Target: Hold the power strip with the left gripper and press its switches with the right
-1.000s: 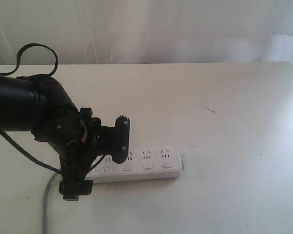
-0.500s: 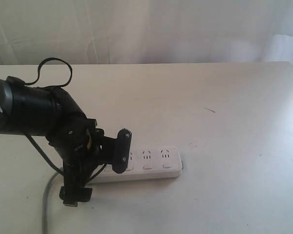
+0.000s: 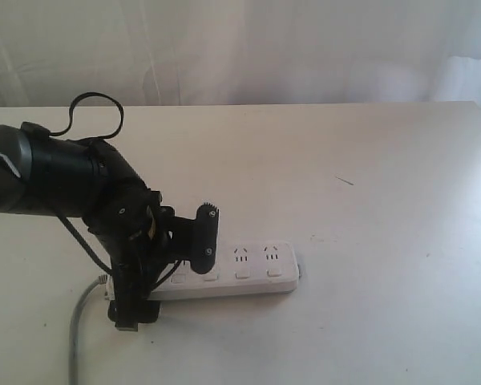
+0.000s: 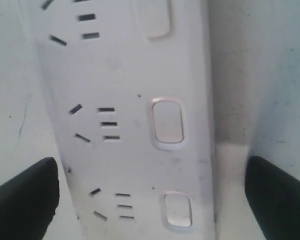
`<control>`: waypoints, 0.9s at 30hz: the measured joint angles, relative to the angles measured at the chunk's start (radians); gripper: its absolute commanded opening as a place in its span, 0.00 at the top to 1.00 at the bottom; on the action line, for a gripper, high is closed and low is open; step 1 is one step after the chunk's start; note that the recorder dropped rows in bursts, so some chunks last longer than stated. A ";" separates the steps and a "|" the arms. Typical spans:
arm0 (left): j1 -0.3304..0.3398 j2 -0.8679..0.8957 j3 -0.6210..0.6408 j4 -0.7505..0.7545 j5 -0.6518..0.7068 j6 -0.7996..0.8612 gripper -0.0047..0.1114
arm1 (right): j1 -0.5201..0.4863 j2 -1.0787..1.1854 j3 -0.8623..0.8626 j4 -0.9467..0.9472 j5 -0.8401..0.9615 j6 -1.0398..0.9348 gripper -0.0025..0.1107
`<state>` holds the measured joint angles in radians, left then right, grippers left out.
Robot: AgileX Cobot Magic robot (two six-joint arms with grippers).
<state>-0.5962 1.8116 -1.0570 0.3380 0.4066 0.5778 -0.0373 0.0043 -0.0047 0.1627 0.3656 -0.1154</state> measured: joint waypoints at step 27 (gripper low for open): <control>0.037 0.039 -0.006 -0.087 0.026 -0.019 0.26 | 0.000 0.000 0.000 0.000 0.000 0.000 0.98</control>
<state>-0.5592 1.8506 -1.0626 0.2512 0.4324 0.5585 -0.0373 0.0043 -0.0047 0.1627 0.3656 -0.1154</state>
